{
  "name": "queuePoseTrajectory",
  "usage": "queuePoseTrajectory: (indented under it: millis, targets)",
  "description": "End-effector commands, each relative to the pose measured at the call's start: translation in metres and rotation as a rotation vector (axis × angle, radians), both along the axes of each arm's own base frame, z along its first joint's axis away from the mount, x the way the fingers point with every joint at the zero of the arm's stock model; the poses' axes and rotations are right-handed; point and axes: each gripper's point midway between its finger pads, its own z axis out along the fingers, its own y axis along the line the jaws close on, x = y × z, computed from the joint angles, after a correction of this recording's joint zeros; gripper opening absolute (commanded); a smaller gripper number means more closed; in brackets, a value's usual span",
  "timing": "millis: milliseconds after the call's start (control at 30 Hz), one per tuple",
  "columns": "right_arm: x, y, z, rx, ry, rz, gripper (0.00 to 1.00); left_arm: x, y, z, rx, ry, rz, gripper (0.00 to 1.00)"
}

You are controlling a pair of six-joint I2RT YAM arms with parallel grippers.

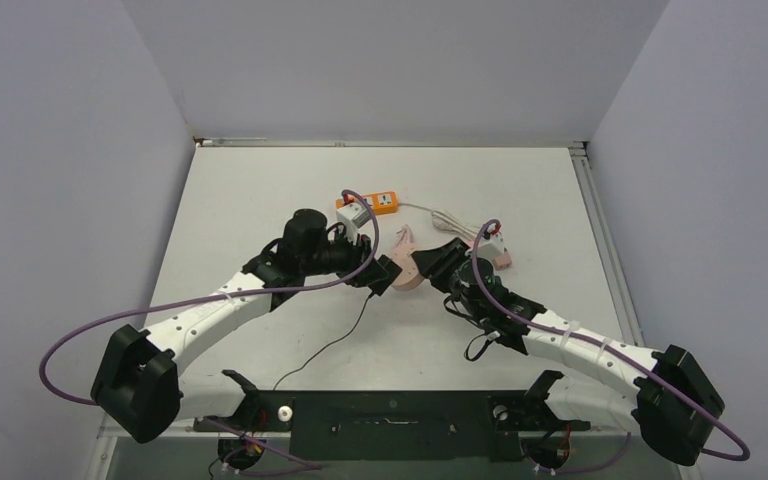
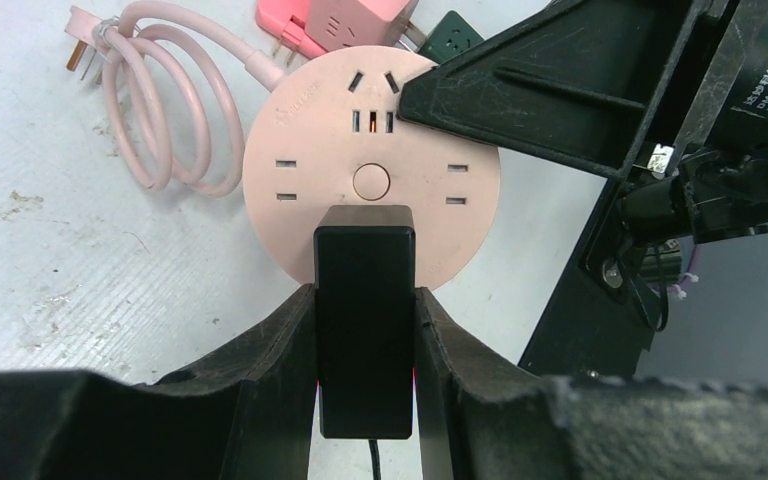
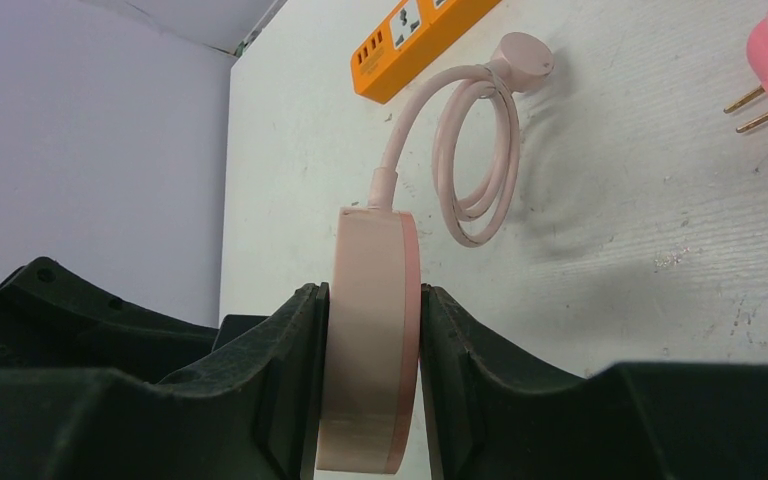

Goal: Pull the plug off the socket

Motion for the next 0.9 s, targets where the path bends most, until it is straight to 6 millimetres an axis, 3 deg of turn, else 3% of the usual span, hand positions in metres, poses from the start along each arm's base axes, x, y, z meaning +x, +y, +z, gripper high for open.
queuePoseTrajectory:
  millis: [0,500,867]
  targets:
    - [0.005,-0.003,0.024,0.042,-0.074,-0.013,0.05,0.030,0.003,0.031,-0.075,-0.059,0.057,0.00]
    - [0.007,-0.006,0.030,-0.041,-0.124,-0.005,0.05,0.049,0.012,0.013,-0.117,0.105,0.088,0.00]
    - [0.008,-0.016,0.023,-0.069,-0.096,-0.054,0.05,0.039,0.012,0.016,-0.032,-0.019,0.090,0.00]
